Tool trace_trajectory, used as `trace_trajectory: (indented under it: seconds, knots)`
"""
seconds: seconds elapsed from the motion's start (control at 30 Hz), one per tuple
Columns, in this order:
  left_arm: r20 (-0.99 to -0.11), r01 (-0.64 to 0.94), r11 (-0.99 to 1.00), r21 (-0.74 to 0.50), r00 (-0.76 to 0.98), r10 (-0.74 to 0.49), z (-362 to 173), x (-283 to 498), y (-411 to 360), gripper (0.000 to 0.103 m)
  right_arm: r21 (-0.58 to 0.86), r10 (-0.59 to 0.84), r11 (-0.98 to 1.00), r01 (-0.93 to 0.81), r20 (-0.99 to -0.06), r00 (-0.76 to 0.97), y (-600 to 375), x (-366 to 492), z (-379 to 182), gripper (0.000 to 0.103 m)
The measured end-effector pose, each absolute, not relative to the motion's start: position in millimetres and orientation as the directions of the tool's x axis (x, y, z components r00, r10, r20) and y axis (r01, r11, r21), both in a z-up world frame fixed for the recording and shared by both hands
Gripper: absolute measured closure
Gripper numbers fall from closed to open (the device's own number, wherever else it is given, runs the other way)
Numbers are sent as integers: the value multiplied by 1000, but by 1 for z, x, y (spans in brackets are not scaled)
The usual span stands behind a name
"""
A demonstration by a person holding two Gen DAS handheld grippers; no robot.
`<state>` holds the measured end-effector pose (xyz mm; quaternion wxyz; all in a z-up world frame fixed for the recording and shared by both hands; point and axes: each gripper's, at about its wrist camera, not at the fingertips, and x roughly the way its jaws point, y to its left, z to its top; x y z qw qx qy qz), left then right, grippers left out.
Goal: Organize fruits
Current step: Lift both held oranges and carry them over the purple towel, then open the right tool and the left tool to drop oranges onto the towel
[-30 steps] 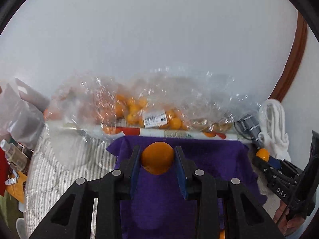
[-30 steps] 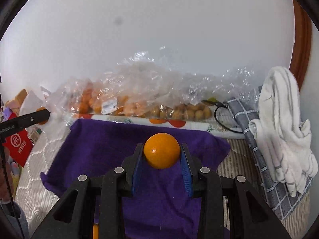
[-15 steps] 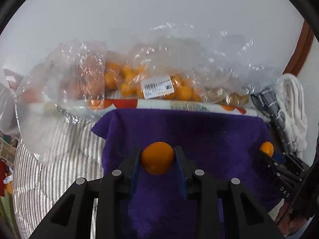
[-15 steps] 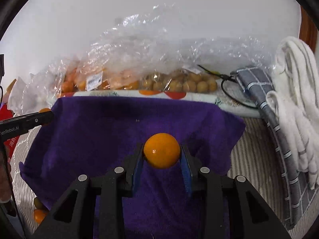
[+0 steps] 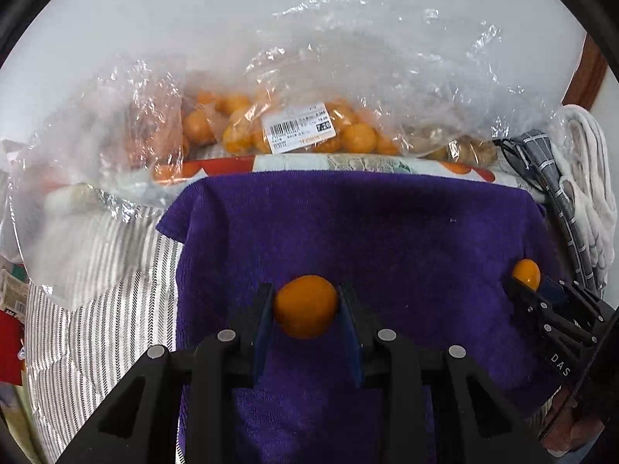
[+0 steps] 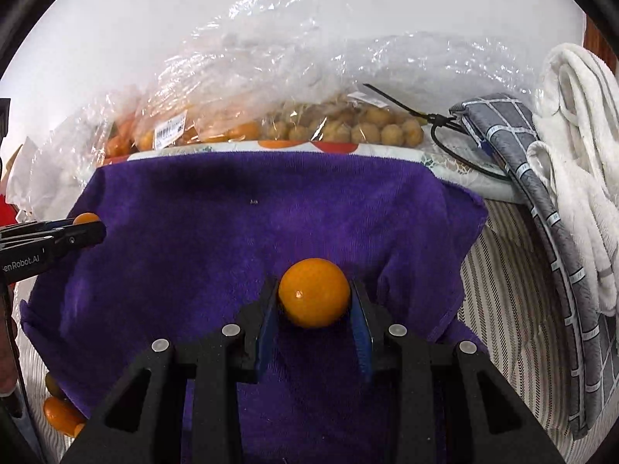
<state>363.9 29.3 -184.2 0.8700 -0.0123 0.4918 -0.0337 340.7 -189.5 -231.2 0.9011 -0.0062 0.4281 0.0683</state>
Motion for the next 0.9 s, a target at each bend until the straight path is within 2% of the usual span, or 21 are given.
trace_trajectory:
  seconds: [0.7, 0.9]
  knots:
    - [-886, 55, 998, -17, 461, -41, -200, 366, 20, 72, 37, 112, 990, -133, -774, 624, -187, 340, -235, 67]
    - [-894, 59, 998, 1, 447, -25, -201, 367, 18, 71, 32, 111, 990, -136, -774, 624, -188, 337, -234, 62]
